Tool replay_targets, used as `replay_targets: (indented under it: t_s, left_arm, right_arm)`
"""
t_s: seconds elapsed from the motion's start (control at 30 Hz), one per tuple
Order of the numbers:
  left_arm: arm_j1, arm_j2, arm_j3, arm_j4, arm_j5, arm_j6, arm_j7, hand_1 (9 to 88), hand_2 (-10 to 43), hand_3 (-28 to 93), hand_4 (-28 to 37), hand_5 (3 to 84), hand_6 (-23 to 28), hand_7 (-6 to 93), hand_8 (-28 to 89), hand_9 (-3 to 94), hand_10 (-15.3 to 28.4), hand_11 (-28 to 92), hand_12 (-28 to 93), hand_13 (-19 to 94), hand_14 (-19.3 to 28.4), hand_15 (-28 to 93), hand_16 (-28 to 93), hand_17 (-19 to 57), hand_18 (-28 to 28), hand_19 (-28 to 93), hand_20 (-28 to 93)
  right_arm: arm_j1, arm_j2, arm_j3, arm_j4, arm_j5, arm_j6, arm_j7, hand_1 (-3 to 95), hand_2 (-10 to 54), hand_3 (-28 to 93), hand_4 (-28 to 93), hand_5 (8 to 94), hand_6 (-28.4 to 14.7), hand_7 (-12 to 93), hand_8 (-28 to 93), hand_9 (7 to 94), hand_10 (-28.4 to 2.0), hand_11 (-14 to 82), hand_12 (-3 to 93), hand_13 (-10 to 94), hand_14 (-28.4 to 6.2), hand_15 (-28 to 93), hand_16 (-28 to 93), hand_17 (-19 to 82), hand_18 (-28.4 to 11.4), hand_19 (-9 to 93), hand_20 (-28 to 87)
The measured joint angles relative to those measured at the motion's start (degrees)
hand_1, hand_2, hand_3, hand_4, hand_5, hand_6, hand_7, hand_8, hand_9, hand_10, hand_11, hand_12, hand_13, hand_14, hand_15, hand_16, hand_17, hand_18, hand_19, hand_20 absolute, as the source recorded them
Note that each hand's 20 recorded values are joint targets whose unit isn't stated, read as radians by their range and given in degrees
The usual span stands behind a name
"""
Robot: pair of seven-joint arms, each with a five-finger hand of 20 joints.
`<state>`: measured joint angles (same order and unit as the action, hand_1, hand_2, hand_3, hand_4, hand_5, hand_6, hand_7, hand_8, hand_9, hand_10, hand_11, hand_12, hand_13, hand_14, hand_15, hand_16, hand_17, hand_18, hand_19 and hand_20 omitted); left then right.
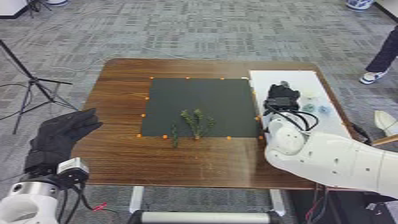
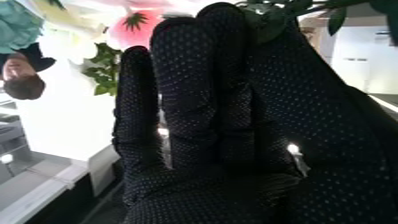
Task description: Arrange flowers
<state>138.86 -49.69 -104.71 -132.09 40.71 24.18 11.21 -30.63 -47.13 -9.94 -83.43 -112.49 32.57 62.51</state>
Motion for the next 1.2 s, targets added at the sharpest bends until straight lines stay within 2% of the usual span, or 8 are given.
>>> replay_targets:
  t_s: [0.47, 0.97, 1.2]
  left_arm:
    - [0.4, -0.02, 0.03, -0.04, -0.08, 0.07, 0.1, 22.8, -0.5, 89, -23.5, 56.0, 12.9, 15.3, -11, 46.3, 20.0, 33, 11, 34, 23.4, 52, -8, -5.5, 17.9, 43, 13]
    - [1.4, 0.02, -0.07, -0.14, -0.2, 0.21, 0.25, 22.7, -0.4, 89, -23.4, 56.0, 12.9, 15.3, -11, 46.3, 20.1, 33, 11, 34, 23.4, 52, -8, -5.5, 17.9, 43, 13]
    - [1.5, 0.03, -0.07, -0.15, -0.22, 0.24, 0.26, 22.7, -0.5, 89, -23.5, 56.0, 12.9, 15.3, -11, 46.3, 20.0, 33, 11, 34, 23.5, 52, -8, -5.5, 17.9, 43, 13]
  right_arm:
    - [1.0, -0.6, -2.1, -4.4, -3.5, 3.3, 0.0, 58.0, -9.5, 76, -28, 72.7, 0.2, 56, -12, 83.4, -5.2, 26.2, 37.8, 78, 0.1, 52, 30, 30, -22.1, 93, -10]
    - [2.8, -0.3, -4.9, -12.4, -6.7, 4.8, -0.3, 57.9, -9.5, 76, -28, 73.1, 0.2, 56, -12, 83.8, -5.2, 25.7, 38.0, 78, -0.1, 52, 31, 30, -22.2, 93, -10]
    - [2.8, -0.4, -5.4, -12.9, -6.8, 5.0, -1.0, 57.7, -9.5, 77, -28, 73.1, 0.3, 55, -12, 84.0, -5.3, 25.5, 38.1, 78, -0.2, 52, 30, 30, -22.3, 93, -10]
